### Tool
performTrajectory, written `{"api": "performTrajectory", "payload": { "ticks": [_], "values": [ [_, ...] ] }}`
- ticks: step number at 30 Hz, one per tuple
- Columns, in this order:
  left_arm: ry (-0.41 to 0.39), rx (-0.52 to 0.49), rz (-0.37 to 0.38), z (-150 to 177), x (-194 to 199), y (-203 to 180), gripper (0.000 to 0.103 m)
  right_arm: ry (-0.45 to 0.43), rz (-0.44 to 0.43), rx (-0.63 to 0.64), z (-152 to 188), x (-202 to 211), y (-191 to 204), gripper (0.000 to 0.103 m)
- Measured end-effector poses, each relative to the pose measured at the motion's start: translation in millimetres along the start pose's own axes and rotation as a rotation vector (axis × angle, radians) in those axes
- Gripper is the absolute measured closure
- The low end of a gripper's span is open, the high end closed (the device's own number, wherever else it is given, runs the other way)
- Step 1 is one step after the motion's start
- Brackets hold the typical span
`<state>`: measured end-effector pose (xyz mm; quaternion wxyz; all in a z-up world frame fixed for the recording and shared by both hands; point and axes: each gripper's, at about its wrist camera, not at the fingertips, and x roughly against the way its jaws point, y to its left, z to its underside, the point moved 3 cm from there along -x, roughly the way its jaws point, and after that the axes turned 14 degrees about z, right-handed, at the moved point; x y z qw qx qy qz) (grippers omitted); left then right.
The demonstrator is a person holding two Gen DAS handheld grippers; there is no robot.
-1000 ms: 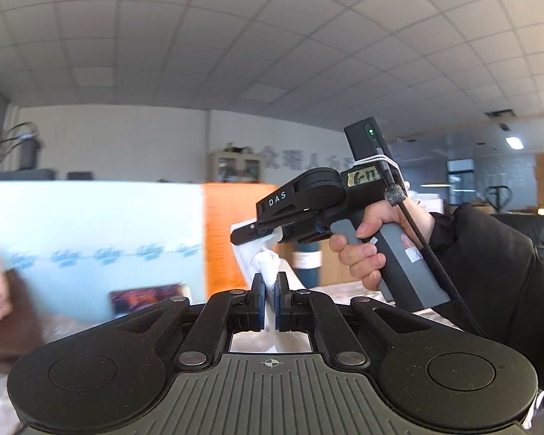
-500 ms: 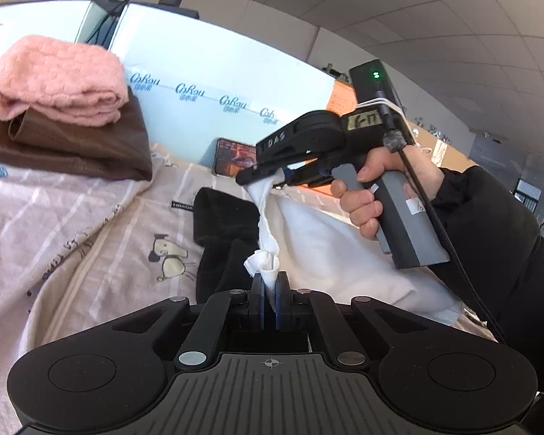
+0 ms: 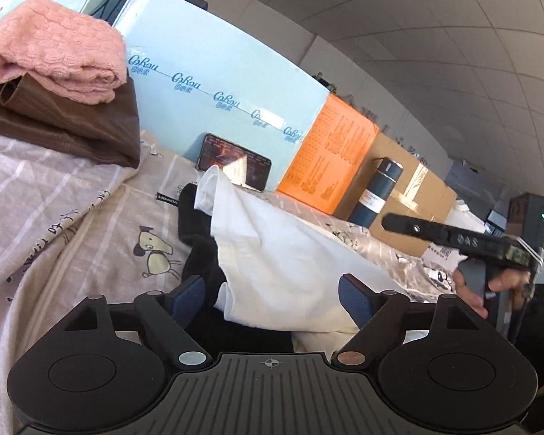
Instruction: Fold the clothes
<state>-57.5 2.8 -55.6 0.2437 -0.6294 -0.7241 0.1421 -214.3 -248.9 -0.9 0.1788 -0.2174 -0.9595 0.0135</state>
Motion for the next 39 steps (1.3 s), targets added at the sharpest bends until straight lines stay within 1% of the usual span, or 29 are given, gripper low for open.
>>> {"api": "performTrajectory", "payload": {
  "ticks": [2, 4, 6, 7, 10, 14, 15, 17, 20, 22, 24, 26, 27, 29, 32, 33, 35, 36, 39],
  "values": [
    [0.015, -0.010, -0.012, -2.1, -4.9, -1.3, 0.018, -0.012, -0.029, 0.034, 19.1, 19.0, -3.3, 0.010],
    [0.005, -0.034, -0.038, -7.2, -6.2, -4.0, 0.015, 0.001, -0.080, 0.056, 35.2, 30.1, -2.8, 0.008],
    [-0.024, -0.070, -0.055, -18.8, -7.0, -7.6, 0.011, 0.029, -0.122, 0.083, 49.3, 34.5, -0.3, 0.008],
    [-0.038, -0.093, -0.068, -26.1, -9.0, -9.3, 0.007, 0.041, -0.130, 0.099, 55.4, 35.3, 1.8, 0.008],
    [-0.047, -0.177, -0.126, -48.2, -20.1, -15.8, 0.007, 0.057, -0.139, 0.111, 66.4, 34.7, 5.0, 0.008],
    [0.042, -0.366, -0.236, -72.9, -58.2, -14.9, 0.006, 0.048, -0.159, 0.087, 69.3, 36.5, 2.7, 0.008],
    [0.065, -0.392, -0.263, -77.6, -69.8, -10.3, 0.006, 0.043, -0.164, 0.082, 69.0, 37.1, 2.2, 0.008],
    [0.105, -0.406, -0.288, -85.2, -90.5, 1.8, 0.006, 0.033, -0.171, 0.062, 65.8, 37.0, 0.9, 0.007],
    [0.164, -0.415, -0.272, -91.0, -118.8, 18.7, 0.006, 0.022, -0.167, 0.035, 58.9, 32.7, 0.0, 0.007],
    [0.205, -0.417, -0.291, -90.7, -134.0, 31.7, 0.006, 0.020, -0.167, 0.023, 53.0, 26.3, 0.4, 0.006],
    [0.245, -0.420, -0.353, -88.9, -144.0, 45.7, 0.006, 0.017, -0.171, 0.010, 47.0, 19.3, 0.5, 0.006],
    [0.266, -0.418, -0.429, -86.8, -146.0, 60.3, 0.006, 0.016, -0.189, -0.014, 42.3, 11.3, -0.2, 0.006],
    [0.270, -0.410, -0.456, -86.4, -145.1, 67.0, 0.006, 0.021, -0.197, -0.032, 40.5, 5.8, -0.8, 0.006],
    [0.258, -0.375, -0.480, -88.8, -138.9, 76.5, 0.006, 0.040, -0.197, -0.067, 38.6, -5.2, -3.1, 0.006],
    [0.215, -0.343, -0.544, -95.9, -128.1, 83.2, 0.006, 0.077, -0.176, -0.132, 38.4, -20.8, -10.1, 0.006],
    [0.199, -0.333, -0.554, -98.2, -124.2, 84.1, 0.006, 0.091, -0.166, -0.154, 39.0, -25.5, -12.9, 0.006],
    [0.153, -0.324, -0.518, -103.0, -113.8, 72.7, 0.006, 0.122, -0.150, -0.181, 42.6, -29.7, -18.6, 0.006],
    [0.130, -0.334, -0.478, -104.4, -108.5, 62.5, 0.006, 0.135, -0.144, -0.192, 44.3, -31.2, -21.1, 0.006],
    [0.096, -0.436, -0.206, -98.7, -92.9, 16.8, 0.005, 0.132, -0.169, -0.187, 46.0, -26.7, -20.8, 0.006]
  ]
}}
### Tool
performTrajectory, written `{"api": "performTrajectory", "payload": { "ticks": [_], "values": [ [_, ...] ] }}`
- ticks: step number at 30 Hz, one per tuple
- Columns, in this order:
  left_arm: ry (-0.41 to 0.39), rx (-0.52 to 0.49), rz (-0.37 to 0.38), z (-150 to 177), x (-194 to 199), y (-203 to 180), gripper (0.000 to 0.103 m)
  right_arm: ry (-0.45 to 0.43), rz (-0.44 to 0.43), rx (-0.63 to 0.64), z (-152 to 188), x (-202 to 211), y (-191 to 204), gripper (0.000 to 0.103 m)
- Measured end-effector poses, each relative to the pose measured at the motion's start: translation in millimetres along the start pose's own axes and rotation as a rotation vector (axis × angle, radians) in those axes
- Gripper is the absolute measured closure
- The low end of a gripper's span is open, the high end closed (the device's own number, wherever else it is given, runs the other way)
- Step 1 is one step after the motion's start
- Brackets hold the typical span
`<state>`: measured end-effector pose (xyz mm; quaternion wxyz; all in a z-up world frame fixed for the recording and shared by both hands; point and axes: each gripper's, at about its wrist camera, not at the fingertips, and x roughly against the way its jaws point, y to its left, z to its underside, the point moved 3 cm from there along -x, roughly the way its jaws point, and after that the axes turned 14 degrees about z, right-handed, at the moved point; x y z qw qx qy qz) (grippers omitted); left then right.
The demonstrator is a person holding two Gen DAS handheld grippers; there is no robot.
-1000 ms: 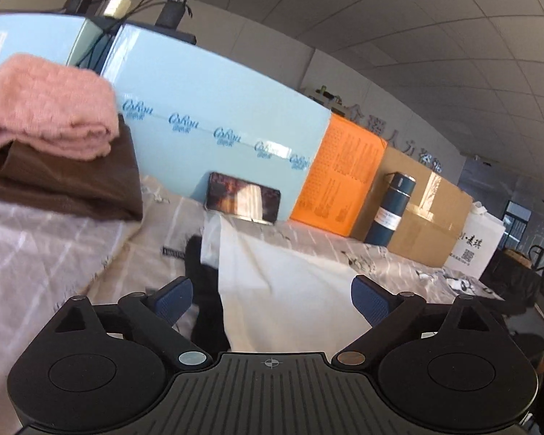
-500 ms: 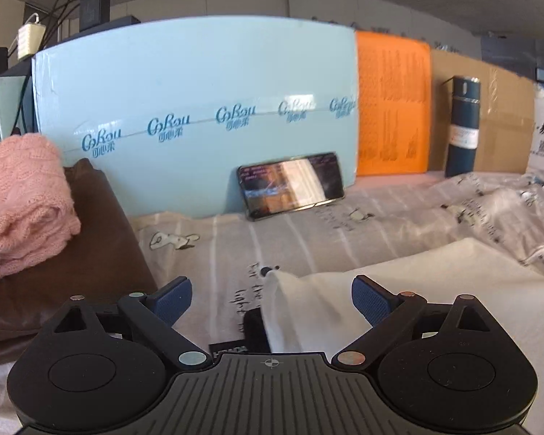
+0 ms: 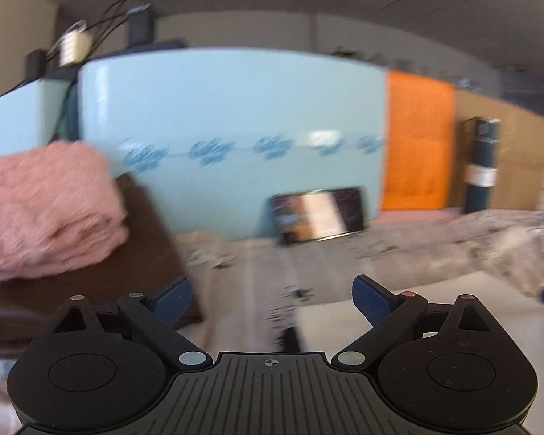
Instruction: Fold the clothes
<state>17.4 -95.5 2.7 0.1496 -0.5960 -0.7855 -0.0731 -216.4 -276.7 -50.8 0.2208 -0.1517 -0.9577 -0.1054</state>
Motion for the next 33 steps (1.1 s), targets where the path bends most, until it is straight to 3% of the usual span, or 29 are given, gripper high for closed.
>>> {"api": "performTrajectory", "payload": {
  "ticks": [2, 4, 8, 10, 12, 14, 18, 20, 24, 29, 33],
  "values": [
    [0.012, -0.069, 0.159, 3.1, 7.9, -27.7, 0.002, 0.001, -0.013, 0.012, 1.3, 1.6, 1.8, 0.004],
    [0.088, -0.144, 0.219, 14.5, 8.3, -49.7, 0.002, 0.018, -0.008, 0.037, 3.3, 0.5, 5.6, 0.003],
    [0.262, -0.198, 0.172, 45.8, 2.5, -65.0, 0.002, 0.105, 0.039, 0.101, 13.4, -9.4, 14.1, 0.003],
    [0.270, -0.154, 0.129, 49.7, 5.8, -62.5, 0.002, 0.138, 0.060, 0.121, 17.8, -13.9, 16.6, 0.003],
    [0.209, -0.057, 0.084, 43.0, 20.4, -52.9, 0.002, 0.123, 0.052, 0.104, 16.2, -11.4, 14.8, 0.003],
    [0.140, 0.136, 0.056, 36.6, 40.4, -32.7, 0.001, 0.100, 0.039, 0.066, 11.4, -7.2, 10.5, 0.003],
    [0.066, 0.548, 0.180, 43.9, 78.5, -5.4, 0.000, 0.070, 0.008, -0.067, -7.8, -4.8, -7.3, 0.003],
    [0.051, 0.656, 0.246, 50.5, 92.4, -8.2, 0.000, 0.079, 0.003, -0.136, -17.7, -11.2, -18.0, 0.003],
    [0.088, 0.737, 0.293, 64.9, 107.8, -29.0, 0.000, 0.135, 0.005, -0.274, -31.6, -35.0, -38.3, 0.003],
    [0.161, 0.803, 0.346, 83.2, 92.8, -47.2, 0.000, 0.198, -0.044, -0.407, -35.3, -67.5, -55.2, 0.003],
    [0.095, 0.850, 0.377, 85.6, 72.6, -48.0, 0.000, 0.224, -0.043, -0.454, -34.0, -85.2, -60.0, 0.003]
  ]
}}
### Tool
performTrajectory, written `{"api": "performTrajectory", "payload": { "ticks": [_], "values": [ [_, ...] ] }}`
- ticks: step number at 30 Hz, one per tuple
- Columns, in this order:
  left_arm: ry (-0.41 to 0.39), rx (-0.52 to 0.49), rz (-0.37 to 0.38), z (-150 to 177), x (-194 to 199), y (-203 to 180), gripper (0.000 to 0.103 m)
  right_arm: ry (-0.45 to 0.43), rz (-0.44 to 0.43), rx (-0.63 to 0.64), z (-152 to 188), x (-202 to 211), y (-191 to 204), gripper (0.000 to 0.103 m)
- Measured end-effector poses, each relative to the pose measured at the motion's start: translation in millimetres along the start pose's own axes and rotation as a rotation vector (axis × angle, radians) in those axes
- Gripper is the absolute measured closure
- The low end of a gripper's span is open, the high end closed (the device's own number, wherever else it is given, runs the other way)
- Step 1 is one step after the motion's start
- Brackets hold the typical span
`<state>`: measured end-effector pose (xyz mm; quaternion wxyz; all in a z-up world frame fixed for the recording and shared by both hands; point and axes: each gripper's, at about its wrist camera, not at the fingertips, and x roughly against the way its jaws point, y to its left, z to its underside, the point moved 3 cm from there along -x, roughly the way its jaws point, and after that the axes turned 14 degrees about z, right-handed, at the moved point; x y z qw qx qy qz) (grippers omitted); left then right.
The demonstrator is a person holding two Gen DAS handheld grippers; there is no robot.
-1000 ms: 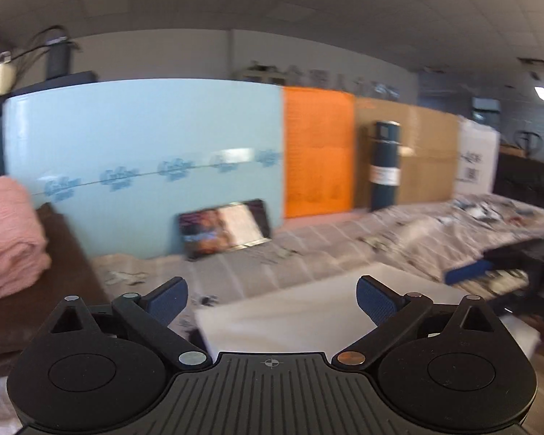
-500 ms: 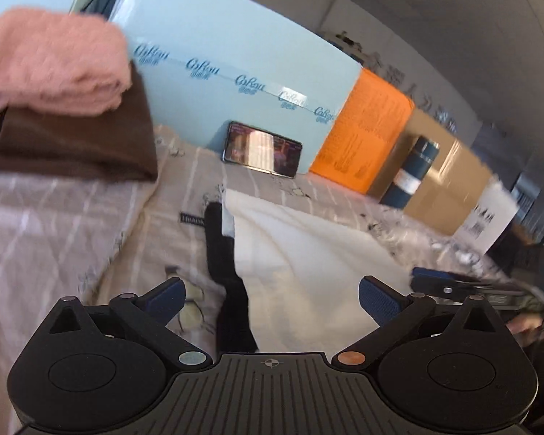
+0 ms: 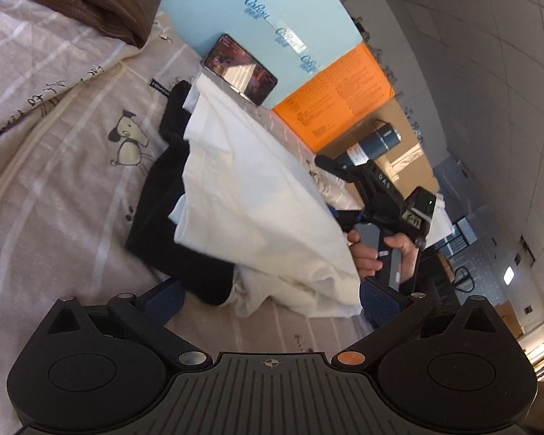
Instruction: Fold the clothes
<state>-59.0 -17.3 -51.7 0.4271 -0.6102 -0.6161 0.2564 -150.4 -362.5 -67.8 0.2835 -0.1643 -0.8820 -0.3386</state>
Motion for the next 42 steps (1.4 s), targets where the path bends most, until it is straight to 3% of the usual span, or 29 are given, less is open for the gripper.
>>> {"api": "performTrajectory", "payload": {
  "ticks": [5, 8, 9, 12, 13, 17, 21, 28, 33, 38, 42],
  "values": [
    [-0.120, 0.032, 0.036, -9.1, -12.7, 1.9, 0.000, 0.003, 0.000, 0.010, 0.2, -10.4, 12.0, 0.010],
    [-0.146, -0.025, -0.003, -8.0, -19.2, -2.3, 0.001, -0.016, 0.018, 0.059, 6.5, -11.7, 18.9, 0.041],
    [-0.149, -0.052, -0.022, -7.0, -21.4, -4.2, 0.002, -0.026, 0.028, 0.080, 9.2, -11.7, 20.9, 0.056],
    [-0.133, -0.214, -0.143, -2.1, -28.8, -13.4, 0.042, -0.062, 0.057, 0.138, 15.6, -9.2, 25.7, 0.077],
    [-0.128, -0.264, -0.179, -0.8, -30.5, -15.7, 0.062, -0.079, 0.063, 0.155, 16.6, -6.8, 26.8, 0.082],
    [-0.134, -0.302, -0.194, -2.6, -26.7, -15.6, 0.079, -0.168, 0.010, 0.177, 14.8, 17.7, 36.9, 0.087],
    [-0.118, -0.467, -0.241, -1.2, -34.6, -39.7, 0.082, -0.276, -0.053, 0.200, 12.4, 54.6, 48.1, 0.088],
    [-0.059, -0.715, -0.210, -25.6, -85.5, -72.4, 0.086, -0.530, -0.053, 0.251, -2.6, 124.6, 50.8, 0.089],
    [-0.030, -0.888, -0.142, -49.3, -147.0, -99.3, 0.086, -0.703, 0.083, 0.253, -23.1, 165.8, 19.1, 0.089],
    [-0.018, -0.976, -0.031, -63.4, -225.5, -128.4, 0.086, -0.906, 0.307, 0.266, -38.6, 195.6, -28.1, 0.089],
    [0.020, -1.027, 0.005, -61.4, -299.5, -143.6, 0.086, -1.001, 0.453, 0.236, -53.6, 205.1, -79.6, 0.089]
  ]
}}
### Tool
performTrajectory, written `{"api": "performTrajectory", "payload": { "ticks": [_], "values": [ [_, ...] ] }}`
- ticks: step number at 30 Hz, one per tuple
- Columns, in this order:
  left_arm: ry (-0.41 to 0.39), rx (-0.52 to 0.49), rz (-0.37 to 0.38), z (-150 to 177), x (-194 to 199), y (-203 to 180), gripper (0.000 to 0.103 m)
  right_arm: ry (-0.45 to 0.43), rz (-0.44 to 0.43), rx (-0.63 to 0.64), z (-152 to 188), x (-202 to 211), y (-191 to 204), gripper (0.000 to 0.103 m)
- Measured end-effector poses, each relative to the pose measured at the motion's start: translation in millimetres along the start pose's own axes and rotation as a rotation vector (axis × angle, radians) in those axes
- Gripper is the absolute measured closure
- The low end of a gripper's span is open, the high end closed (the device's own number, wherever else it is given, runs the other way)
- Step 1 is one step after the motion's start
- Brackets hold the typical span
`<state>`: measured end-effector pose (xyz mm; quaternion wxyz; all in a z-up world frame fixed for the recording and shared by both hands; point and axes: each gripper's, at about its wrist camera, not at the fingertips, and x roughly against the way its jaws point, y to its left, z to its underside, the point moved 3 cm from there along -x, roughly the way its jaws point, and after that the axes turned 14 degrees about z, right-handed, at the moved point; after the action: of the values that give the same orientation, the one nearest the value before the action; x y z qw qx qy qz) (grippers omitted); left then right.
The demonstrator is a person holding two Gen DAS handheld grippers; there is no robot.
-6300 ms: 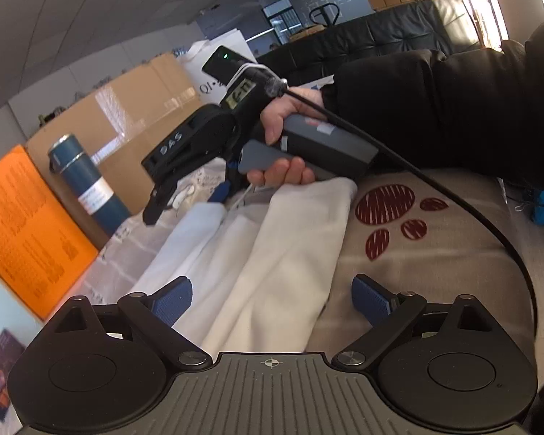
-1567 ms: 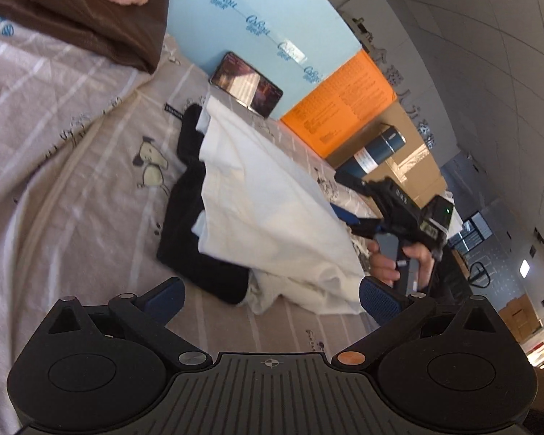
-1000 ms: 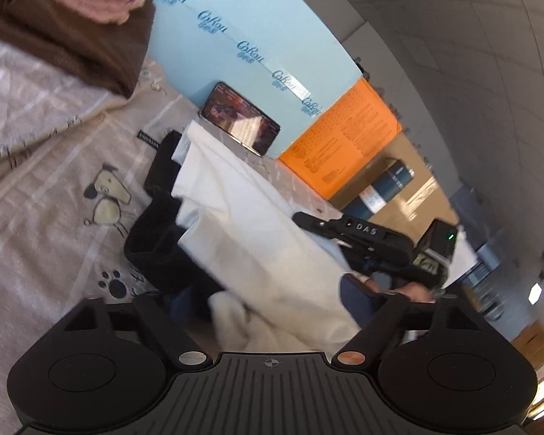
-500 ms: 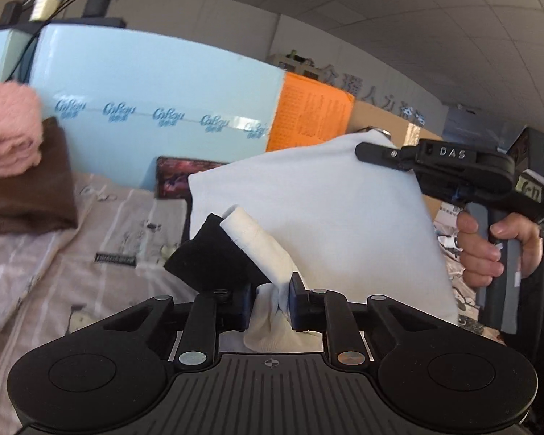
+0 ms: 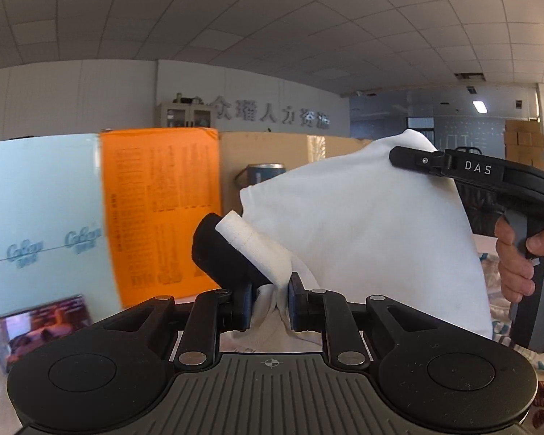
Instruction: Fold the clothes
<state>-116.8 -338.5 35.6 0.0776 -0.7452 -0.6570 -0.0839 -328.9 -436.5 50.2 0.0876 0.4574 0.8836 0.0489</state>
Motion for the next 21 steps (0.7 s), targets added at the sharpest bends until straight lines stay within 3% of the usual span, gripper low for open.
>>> {"api": "performTrajectory", "payload": {
  "ticks": [4, 7, 11, 15, 19, 21],
  "values": [
    [0.033, -0.007, 0.045, -3.8, -74.3, -10.3, 0.086, -0.067, 0.152, -0.001, 12.8, -21.5, -58.4, 0.089],
    [0.076, 0.032, 0.087, -1.2, -129.1, -17.8, 0.086, -0.061, 0.323, -0.008, 28.8, -34.6, -104.4, 0.089],
    [0.156, 0.112, 0.109, 12.4, -184.2, -20.4, 0.086, 0.083, 0.518, -0.091, 53.2, -55.1, -159.6, 0.089],
    [0.207, 0.162, 0.065, 25.5, -206.2, -16.4, 0.086, 0.239, 0.683, -0.281, 78.4, -72.0, -217.5, 0.089],
    [0.229, 0.195, -0.003, 35.2, -199.6, -9.7, 0.082, 0.326, 0.772, -0.255, 95.0, -84.6, -227.3, 0.087],
    [0.226, 0.247, -0.005, 31.5, -198.0, -3.3, 0.074, 0.368, 0.832, -0.190, 101.3, -88.1, -230.3, 0.080]
  ]
}}
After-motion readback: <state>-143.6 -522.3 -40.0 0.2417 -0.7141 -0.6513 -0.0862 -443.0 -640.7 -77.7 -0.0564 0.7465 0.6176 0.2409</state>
